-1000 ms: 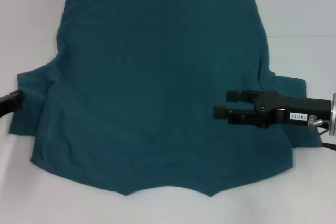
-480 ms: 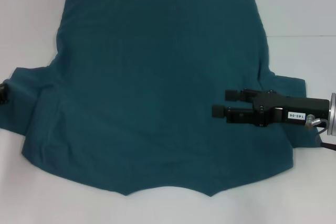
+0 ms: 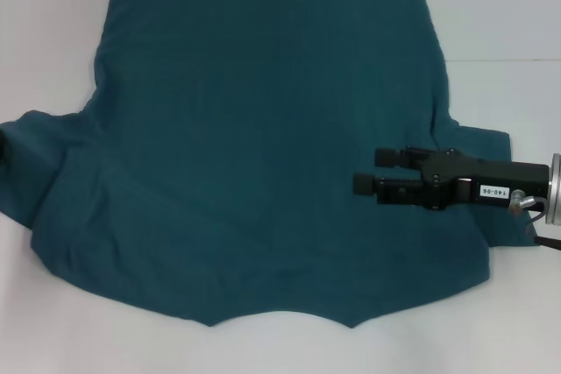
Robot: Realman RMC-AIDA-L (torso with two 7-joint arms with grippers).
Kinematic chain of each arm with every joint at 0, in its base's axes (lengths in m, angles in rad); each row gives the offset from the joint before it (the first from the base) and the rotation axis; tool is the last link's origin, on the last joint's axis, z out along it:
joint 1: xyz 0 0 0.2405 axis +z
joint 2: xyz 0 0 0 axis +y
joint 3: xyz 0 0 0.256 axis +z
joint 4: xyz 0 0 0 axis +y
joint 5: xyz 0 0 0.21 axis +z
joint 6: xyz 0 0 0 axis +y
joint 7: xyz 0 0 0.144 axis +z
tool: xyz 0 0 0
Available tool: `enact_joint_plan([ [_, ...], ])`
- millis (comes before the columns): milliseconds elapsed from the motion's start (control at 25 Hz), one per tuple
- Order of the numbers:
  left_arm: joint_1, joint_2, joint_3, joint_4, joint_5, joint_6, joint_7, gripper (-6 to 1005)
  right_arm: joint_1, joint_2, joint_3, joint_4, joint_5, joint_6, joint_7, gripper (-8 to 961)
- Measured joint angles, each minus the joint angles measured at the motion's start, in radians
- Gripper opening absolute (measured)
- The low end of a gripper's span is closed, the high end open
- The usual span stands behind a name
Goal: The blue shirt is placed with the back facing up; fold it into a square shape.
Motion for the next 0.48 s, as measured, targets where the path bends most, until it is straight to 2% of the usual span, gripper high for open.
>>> enact_joint_plan([
  [480, -0.007, 0.003, 0.0, 0.001, 0.0, -0.035, 0.011, -2, 0.0, 0.0, -0.001, 0.0, 0.0, -0.003, 0.003, 922],
])
